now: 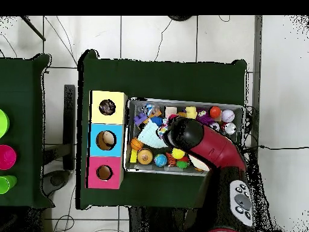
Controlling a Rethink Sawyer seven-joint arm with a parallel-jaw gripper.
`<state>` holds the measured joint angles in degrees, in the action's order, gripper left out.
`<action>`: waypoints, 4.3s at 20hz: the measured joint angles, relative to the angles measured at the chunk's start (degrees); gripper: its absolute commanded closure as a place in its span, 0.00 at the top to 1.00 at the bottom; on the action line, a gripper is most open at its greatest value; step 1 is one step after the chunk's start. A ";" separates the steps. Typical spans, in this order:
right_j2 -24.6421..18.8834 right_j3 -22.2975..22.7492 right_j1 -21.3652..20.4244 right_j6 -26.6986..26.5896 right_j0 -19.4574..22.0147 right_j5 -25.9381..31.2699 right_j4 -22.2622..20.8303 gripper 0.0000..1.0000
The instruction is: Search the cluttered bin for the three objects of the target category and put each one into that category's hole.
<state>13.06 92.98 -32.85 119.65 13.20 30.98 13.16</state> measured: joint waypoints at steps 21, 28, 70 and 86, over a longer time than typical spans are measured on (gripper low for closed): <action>-0.22 0.02 1.96 0.00 3.52 -3.05 -4.81 1.00; -0.49 0.01 2.31 0.00 3.23 -3.07 -4.81 1.00; -0.19 1.02 -3.44 0.00 -3.16 1.10 -4.82 1.00; -0.15 1.12 -1.47 0.00 -3.38 1.05 -4.37 1.00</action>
<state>12.91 94.11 -34.32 119.65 9.81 32.03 8.79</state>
